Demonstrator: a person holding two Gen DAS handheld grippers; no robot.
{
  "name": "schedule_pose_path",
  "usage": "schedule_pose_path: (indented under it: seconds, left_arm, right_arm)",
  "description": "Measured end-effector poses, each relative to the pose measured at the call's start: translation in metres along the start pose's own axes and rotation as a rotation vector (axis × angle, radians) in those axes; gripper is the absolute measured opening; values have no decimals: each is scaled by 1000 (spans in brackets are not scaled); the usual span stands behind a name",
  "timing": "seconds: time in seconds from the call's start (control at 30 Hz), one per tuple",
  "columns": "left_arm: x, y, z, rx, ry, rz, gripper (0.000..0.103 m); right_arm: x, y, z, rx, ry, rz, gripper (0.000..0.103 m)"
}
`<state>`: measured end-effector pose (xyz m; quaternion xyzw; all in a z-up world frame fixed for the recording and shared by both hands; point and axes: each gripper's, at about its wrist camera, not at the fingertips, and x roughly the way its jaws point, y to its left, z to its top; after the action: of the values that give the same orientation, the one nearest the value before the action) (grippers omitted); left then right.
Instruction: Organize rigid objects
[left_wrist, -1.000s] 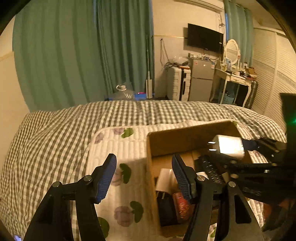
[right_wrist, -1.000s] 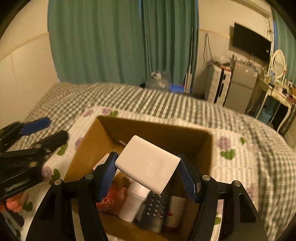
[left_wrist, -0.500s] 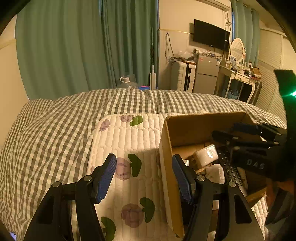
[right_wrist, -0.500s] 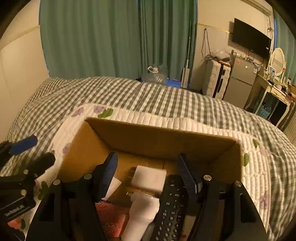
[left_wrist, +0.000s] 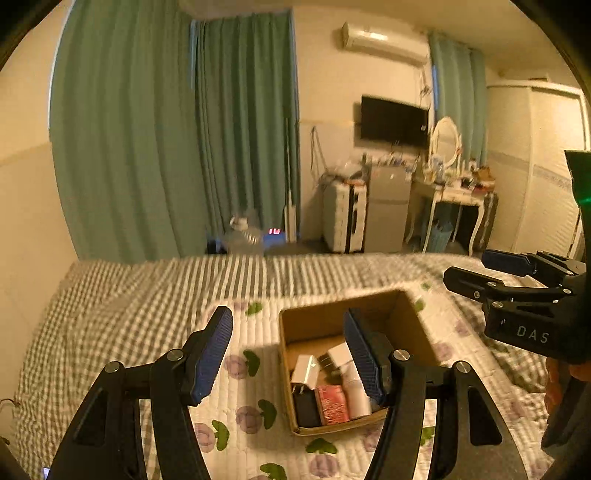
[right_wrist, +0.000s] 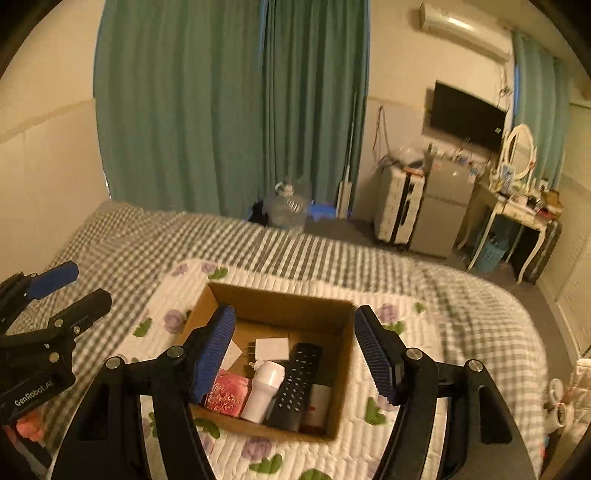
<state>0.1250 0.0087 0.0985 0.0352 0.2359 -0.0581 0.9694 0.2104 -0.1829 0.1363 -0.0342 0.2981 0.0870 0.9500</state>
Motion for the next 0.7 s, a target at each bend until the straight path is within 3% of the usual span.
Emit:
schedule_pose_path:
  seconds: [0.13, 0.2, 0.33, 0.47, 0.6, 0.7]
  left_arm:
    - [-39, -9, 2, 21, -58, -11, 66]
    - [-51, -10, -1, 13, -74, -17, 78]
    - [-68, -13, -14, 1, -116, -46, 85]
    - [-73, -19, -32, 7, -170, 3, 87]
    - [-67, -20, -51, -23, -248, 73, 91]
    - [-52, -20, -68, -43, -237, 86, 91]
  right_arm:
    - [-57, -1, 1, -1, -73, -8, 76]
    - [-86, -2, -4, 6, -123, -29, 87]
    - [-118, -7, -23, 49, -195, -10, 95]
    - [-122, -8, -52, 67, -203, -13, 103]
    - [-110, -8, -80, 72, -235, -64, 103]
    - [-94, -12, -100, 85, -251, -83, 103]
